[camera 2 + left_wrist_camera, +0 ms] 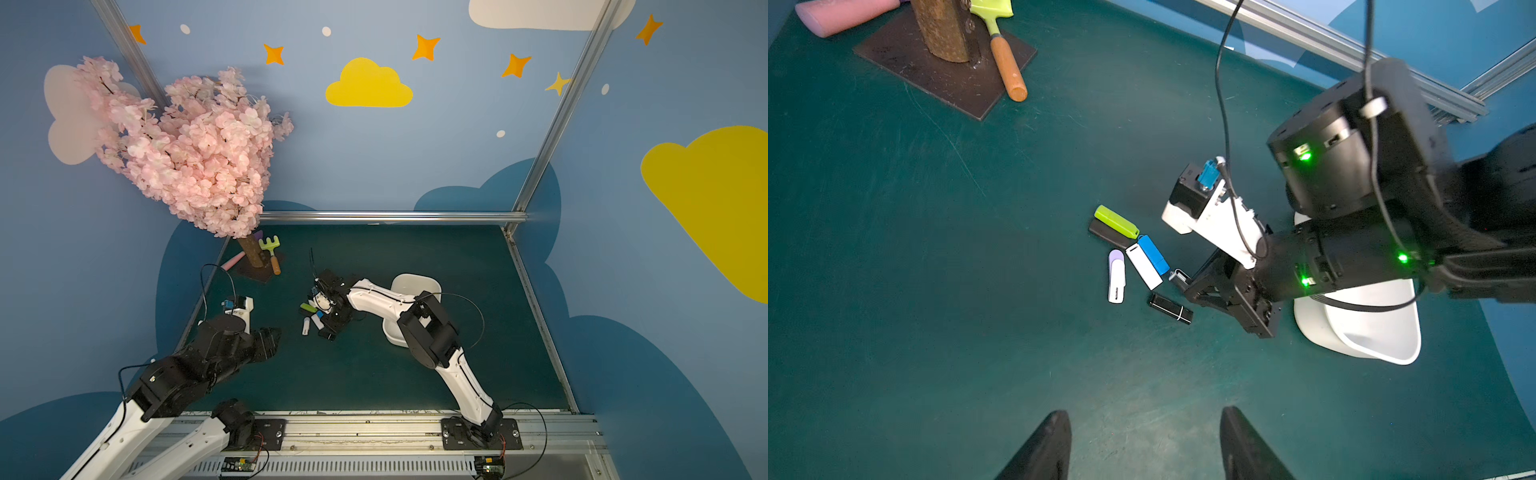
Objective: Put the usb flash drive into the storage box
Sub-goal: Pick up the USB flash from the center of the board, then place the USB flash in the storage box.
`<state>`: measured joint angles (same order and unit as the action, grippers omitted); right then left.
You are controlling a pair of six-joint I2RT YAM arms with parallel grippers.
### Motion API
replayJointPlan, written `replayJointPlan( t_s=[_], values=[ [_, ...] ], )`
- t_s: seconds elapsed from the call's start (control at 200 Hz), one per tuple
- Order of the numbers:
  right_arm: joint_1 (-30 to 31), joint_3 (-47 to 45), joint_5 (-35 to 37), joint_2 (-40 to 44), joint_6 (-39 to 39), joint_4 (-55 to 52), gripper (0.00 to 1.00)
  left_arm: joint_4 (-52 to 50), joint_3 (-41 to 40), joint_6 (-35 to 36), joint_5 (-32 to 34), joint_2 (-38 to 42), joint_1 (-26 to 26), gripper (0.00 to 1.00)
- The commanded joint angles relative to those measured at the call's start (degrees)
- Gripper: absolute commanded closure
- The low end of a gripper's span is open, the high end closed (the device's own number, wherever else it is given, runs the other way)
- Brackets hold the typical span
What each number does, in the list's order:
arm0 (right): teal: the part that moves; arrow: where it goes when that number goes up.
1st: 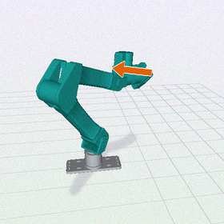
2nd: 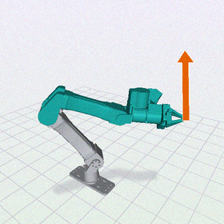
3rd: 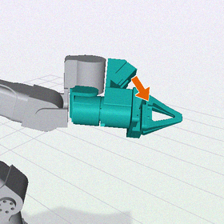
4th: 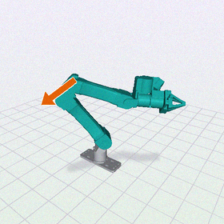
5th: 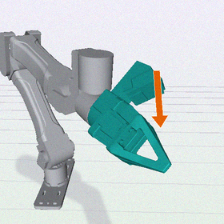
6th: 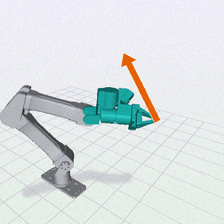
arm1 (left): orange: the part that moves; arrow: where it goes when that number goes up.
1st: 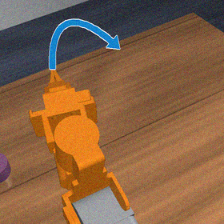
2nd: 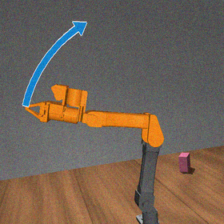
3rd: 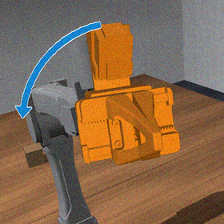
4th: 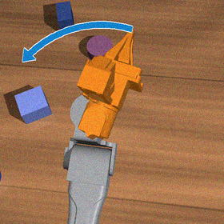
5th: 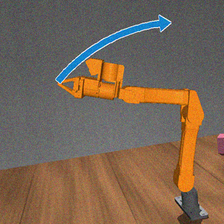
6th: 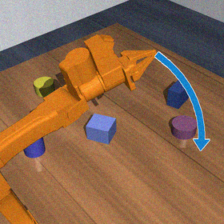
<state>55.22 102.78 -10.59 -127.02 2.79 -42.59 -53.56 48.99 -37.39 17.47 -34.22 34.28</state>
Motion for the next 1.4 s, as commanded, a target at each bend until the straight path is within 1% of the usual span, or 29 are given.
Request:
replayJointPlan(
  t_s=[0.0, 0.075, 0.165, 0.225, 0.36, 0.445, 0.516, 0.556, 0.616, 0.761, 0.851, 0.921, 1.001, 1.146, 1.186, 1.311, 1.397],
  values=[
    [-0.57, -2.12, -0.27, 8.15, -0.90, 1.14, 0.94, -0.49, -0.63, -0.29, 0.53, -0.25, 0.19, 0.39],
    [-1.80, -4.49, 0.75, 12.52, -1.16, 1.25, 0.95, -0.28, -0.67, -0.34, 0.30, -0.41, 0.07, 0.39],
    [-4.96, -9.40, 2.19, 18.91, -2.03, 2.09, 0.95, 0.14, -1.02, -0.25, -0.18, -0.65, 0.10, 0.39],
    [-7.91, -13.87, 2.50, 23.38, -3.04, 3.28, 0.95, 0.95, -1.67, -0.53, -0.55, -0.97, 0.09, 0.39],
    [-17.21, -23.20, 3.21, 31.03, -6.93, 4.73, 0.94, 3.34, -3.46, -1.78, -1.14, -3.21, -0.26, 0.39],
    [-21.97, -28.08, 5.08, 33.58, -8.01, 5.70, 0.94, 6.15, -5.01, -2.04, -2.63, -5.19, -0.35, 0.39],
    [-25.06, -31.41, 7.53, 34.05, -8.90, 7.31, 0.94, 7.65, -6.24, -2.15, -3.14, -7.19, -0.35, 0.39],
    [-26.27, -32.10, 9.21, 33.23, -10.56, 7.61, 0.94, 8.10, -6.81, -2.16, -3.07, -8.29, -0.39, 0.40],
    [-27.70, -31.18, 10.29, 31.03, -11.06, 6.82, 0.94, 8.34, -7.07, -2.38, -3.01, -9.78, -0.35, 0.40],
    [-27.80, -28.52, 15.62, 24.81, -11.51, 4.93, 0.94, 9.92, -7.90, -2.10, -2.85, -11.49, -0.45, 0.40],
    [-27.76, -28.29, 15.34, 22.16, -11.62, 6.25, 0.92, 10.75, -8.39, -1.99, -3.10, -12.53, -0.77, 0.39],
    [-27.80, -27.31, 15.57, 20.50, -12.07, 5.75, 0.92, 10.76, -8.02, -2.01, -3.63, -14.00, -0.97, 0.40],
    [-27.59, -26.97, 15.45, 20.13, -12.29, 5.92, 0.92, 11.28, -7.99, -1.93, -3.51, -15.07, -1.07, 0.40],
    [-27.59, -27.12, 14.94, 19.67, -12.54, 5.80, 0.87, 13.58, -9.09, -1.90, -4.05, -16.32, -1.35, 0.39],
    [-27.46, -26.81, 14.67, 19.49, -12.54, 5.22, 0.85, 13.94, -9.09, -1.91, -4.26, -17.07, -1.32, 0.39],
    [-26.49, -26.45, 15.76, 20.63, -12.58, 4.36, 0.68, 14.40, -8.83, -1.64, -4.53, -19.25, -1.32, 0.39],
    [-26.25, -26.75, 15.89, 22.08, -12.77, 4.23, 0.63, 14.66, -8.74, -1.55, -4.46, -20.20, -1.42, 0.39]
  ],
)
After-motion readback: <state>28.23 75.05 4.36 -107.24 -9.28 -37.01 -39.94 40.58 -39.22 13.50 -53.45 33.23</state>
